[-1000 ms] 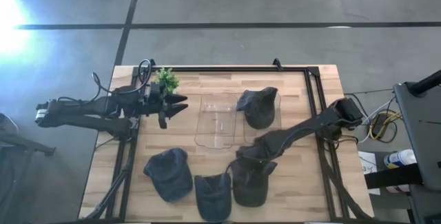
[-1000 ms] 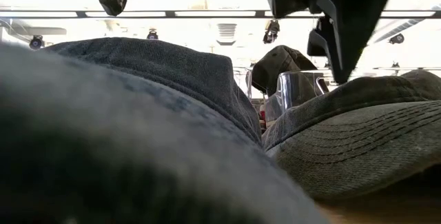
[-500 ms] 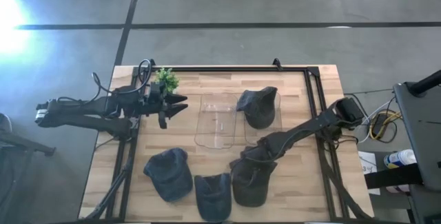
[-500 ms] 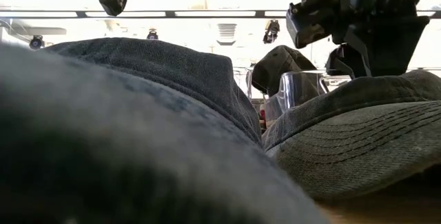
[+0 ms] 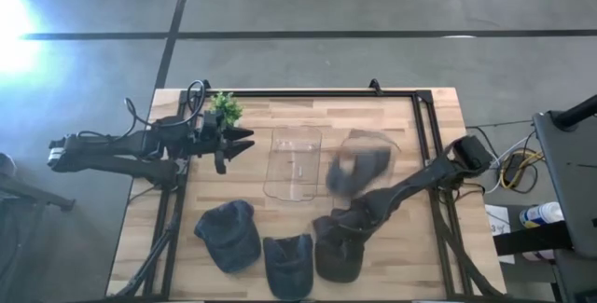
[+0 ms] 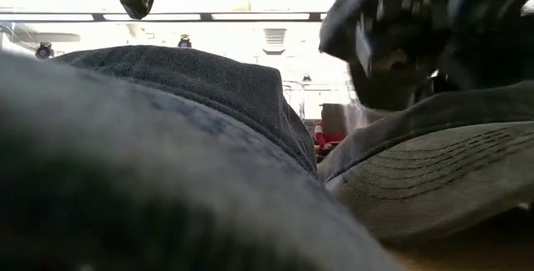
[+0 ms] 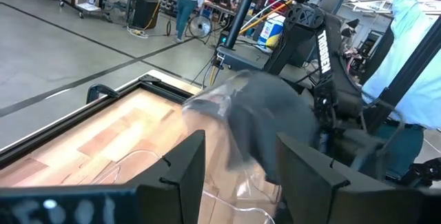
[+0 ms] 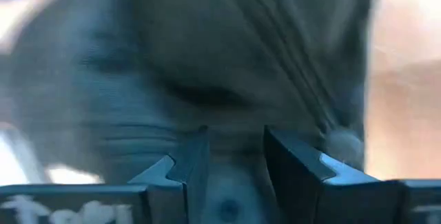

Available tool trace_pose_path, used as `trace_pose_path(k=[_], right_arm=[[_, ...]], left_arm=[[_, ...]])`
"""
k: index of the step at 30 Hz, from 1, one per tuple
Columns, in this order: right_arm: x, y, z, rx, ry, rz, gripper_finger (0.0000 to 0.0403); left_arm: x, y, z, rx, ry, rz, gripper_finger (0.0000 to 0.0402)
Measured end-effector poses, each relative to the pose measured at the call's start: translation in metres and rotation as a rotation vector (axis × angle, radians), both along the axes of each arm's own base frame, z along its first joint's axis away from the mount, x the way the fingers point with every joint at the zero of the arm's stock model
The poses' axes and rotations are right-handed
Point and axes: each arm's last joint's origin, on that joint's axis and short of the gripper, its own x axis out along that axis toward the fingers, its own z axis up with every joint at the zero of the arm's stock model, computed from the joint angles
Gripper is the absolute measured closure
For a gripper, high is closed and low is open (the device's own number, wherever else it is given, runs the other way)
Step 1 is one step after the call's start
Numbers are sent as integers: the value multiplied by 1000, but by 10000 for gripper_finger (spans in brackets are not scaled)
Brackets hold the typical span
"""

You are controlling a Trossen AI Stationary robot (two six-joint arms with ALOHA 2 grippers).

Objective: Pick & Place hat
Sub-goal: Put the black cap into the right transparent bin, then adjust the right transparent bin

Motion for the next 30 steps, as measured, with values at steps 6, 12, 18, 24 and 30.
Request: trace_pose_path(k=[6,12,18,24,30], right_arm=[[-6,6,2,17,49,-9,268],[1,7,15,-4,11,16,268],[4,8,25,-14,12,30,268],[7,8,35,-47,4,30,268],[7,8,42,-63,31,17,268]], left_arm=[[0,0,1,7,-6,0,236],[0,0,2,8,-24,0,236],[0,0,2,7,-24,0,236],[0,0,2,7,-24,0,236],[0,0,2,6,-24,-10,236]])
